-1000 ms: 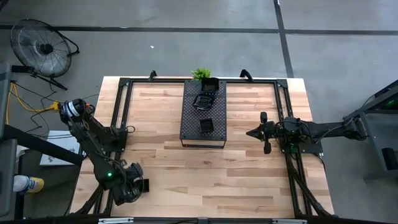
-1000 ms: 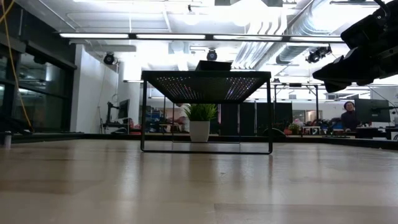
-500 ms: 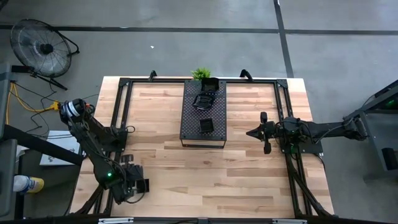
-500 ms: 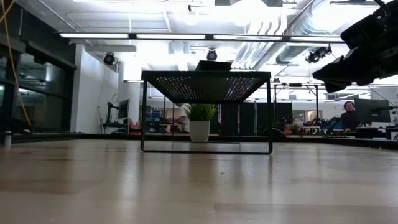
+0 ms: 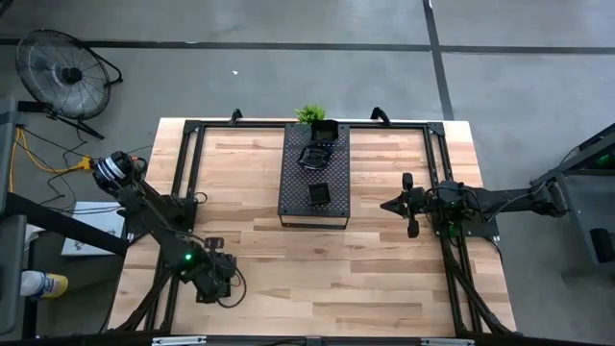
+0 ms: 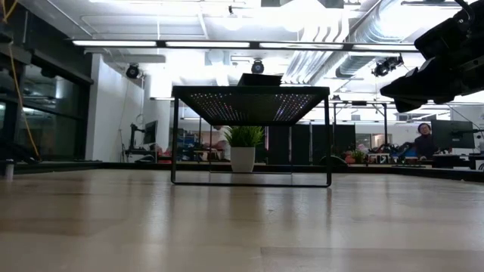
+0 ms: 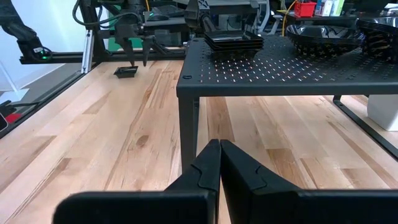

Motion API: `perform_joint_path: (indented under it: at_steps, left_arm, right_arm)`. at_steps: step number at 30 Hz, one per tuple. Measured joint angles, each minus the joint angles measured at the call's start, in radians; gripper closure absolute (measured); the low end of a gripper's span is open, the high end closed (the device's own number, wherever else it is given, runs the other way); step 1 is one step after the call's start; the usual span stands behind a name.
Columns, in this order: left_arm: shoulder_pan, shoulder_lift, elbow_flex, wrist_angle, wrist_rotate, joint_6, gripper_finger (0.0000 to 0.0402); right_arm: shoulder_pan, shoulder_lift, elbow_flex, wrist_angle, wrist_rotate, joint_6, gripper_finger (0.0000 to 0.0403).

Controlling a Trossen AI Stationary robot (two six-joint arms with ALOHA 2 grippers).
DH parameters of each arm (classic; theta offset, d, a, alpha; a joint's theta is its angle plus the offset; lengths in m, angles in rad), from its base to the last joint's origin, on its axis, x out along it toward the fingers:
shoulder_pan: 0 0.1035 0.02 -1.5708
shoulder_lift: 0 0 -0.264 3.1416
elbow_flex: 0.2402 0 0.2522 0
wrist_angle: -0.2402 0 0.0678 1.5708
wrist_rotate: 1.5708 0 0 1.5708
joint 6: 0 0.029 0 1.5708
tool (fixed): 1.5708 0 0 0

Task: Pick & Place Mini shaped plates
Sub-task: Stack the square plate on top of the square plate on the shelf

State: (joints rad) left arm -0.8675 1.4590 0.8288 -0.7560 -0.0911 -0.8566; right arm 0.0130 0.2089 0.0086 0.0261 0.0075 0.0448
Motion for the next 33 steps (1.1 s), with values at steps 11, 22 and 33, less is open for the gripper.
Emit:
perform_joint_path:
  at_steps: [11, 22, 33]
  left_arm:
    - [0.012, 0.000, -0.096, 0.147, 0.088, 0.002, 0.0252]
    - [0.012, -0.002, -0.123, 0.175, 0.090, -0.009, 0.0252]
    - [0.012, -0.003, -0.124, 0.177, 0.106, -0.005, 0.0278]
  right_arm:
    - [0.000, 0.000, 0.000, 0.000, 0.000, 0.000, 0.0398]
    - [0.000, 0.000, 0.000, 0.000, 0.000, 0.000, 0.0398]
    - [0.000, 0.000, 0.000, 0.000, 0.000, 0.000, 0.0398]
